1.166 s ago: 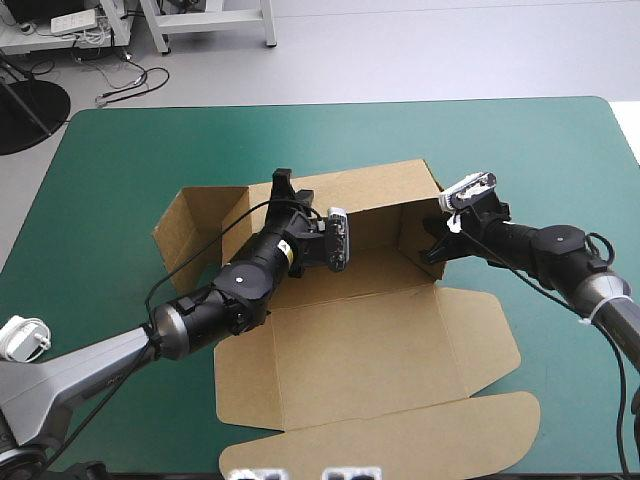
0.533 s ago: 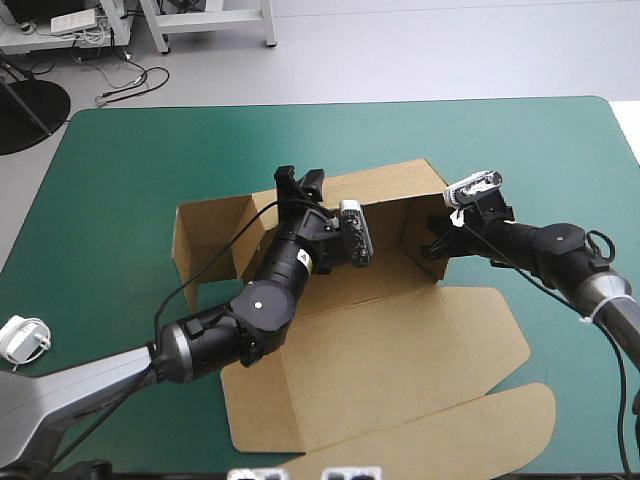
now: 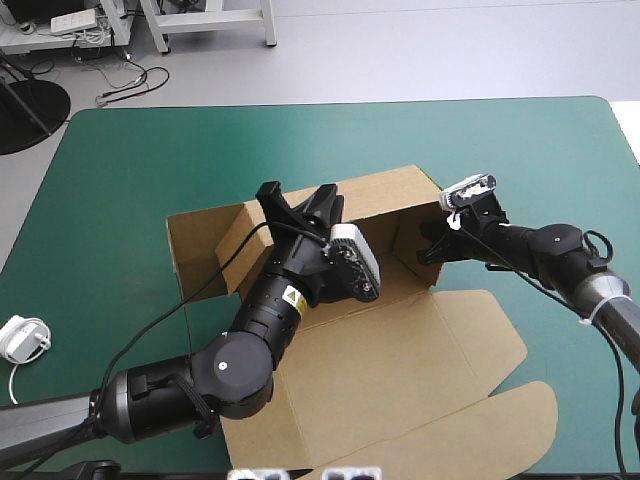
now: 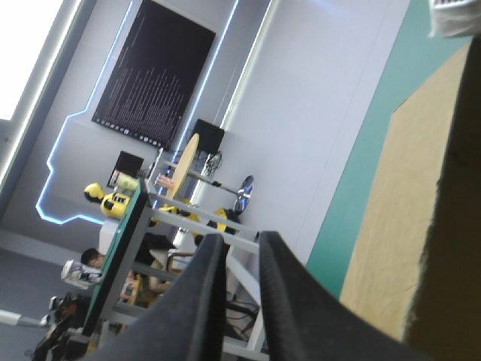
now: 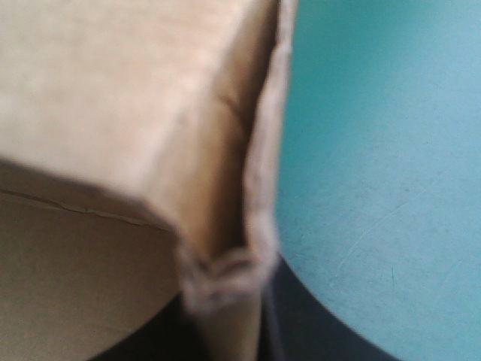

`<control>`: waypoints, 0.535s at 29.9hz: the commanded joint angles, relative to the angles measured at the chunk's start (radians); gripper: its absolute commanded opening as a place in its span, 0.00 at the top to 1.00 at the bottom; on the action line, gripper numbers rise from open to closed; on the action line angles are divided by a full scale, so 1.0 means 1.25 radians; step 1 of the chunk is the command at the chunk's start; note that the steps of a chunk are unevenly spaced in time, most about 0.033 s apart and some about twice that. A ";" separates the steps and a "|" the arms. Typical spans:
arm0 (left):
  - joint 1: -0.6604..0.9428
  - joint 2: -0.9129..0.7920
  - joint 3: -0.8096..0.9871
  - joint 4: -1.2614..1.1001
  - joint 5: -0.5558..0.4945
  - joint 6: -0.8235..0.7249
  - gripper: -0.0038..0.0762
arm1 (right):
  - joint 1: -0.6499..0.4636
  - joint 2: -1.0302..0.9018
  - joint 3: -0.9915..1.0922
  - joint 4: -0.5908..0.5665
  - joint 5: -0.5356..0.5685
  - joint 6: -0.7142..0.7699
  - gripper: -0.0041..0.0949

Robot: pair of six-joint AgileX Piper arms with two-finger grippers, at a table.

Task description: Fold the box

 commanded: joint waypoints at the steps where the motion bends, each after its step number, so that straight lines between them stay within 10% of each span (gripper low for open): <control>1: 0.018 -0.037 -0.030 0.073 0.066 -0.011 0.86 | -0.001 -0.027 -0.019 0.009 -0.007 0.028 0.96; 7: 0.210 -0.050 -0.112 -0.055 -0.008 -0.018 0.96 | -0.001 -0.028 -0.045 -0.073 0.004 0.155 0.96; 16: 0.640 -0.050 -0.254 -0.491 -0.097 0.070 0.96 | 0.005 -0.027 -0.202 -0.428 0.166 0.584 0.96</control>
